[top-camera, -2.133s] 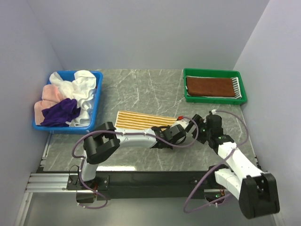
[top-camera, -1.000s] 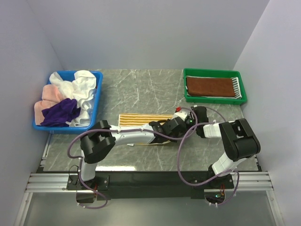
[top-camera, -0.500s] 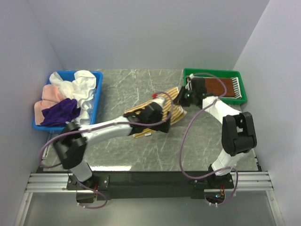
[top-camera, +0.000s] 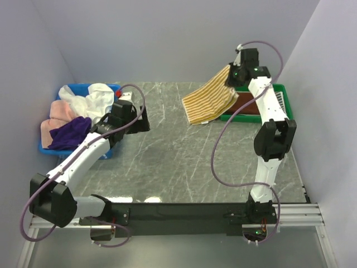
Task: Fold and stack the towels
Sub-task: Neatly place the folded towel into the bin
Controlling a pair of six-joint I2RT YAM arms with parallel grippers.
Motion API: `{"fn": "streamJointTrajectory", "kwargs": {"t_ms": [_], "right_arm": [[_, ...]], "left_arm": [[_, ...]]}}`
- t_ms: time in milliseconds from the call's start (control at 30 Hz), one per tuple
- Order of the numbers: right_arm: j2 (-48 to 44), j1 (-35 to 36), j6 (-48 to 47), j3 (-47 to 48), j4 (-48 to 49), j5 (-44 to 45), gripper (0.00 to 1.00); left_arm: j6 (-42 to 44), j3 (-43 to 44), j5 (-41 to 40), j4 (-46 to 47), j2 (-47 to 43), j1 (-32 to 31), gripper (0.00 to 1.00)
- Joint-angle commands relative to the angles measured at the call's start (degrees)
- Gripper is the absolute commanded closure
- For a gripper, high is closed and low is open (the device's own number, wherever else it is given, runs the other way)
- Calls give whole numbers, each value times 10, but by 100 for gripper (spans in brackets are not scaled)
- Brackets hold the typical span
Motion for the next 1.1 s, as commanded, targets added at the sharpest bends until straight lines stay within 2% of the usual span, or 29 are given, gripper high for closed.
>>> {"fn": "streamJointTrajectory", "kwargs": {"t_ms": [0, 33, 233, 467, 667, 1067], "right_arm": [[3, -26, -71, 94, -86, 70, 100], [5, -31, -79, 105, -91, 71, 100], [-4, -75, -99, 117, -75, 64, 100], [22, -113, -178, 170, -87, 25, 100], [17, -153, -179, 162, -66, -19, 100], [22, -168, -221, 168, -45, 24, 100]], "left_arm": [[18, -36, 29, 19, 4, 25, 0], [14, -31, 52, 10, 13, 32, 1], [14, -34, 40, 8, 45, 34, 1], [16, -34, 17, 3, 69, 34, 1], [15, -32, 17, 3, 90, 34, 1], [19, -34, 11, 10, 112, 34, 1]]}}
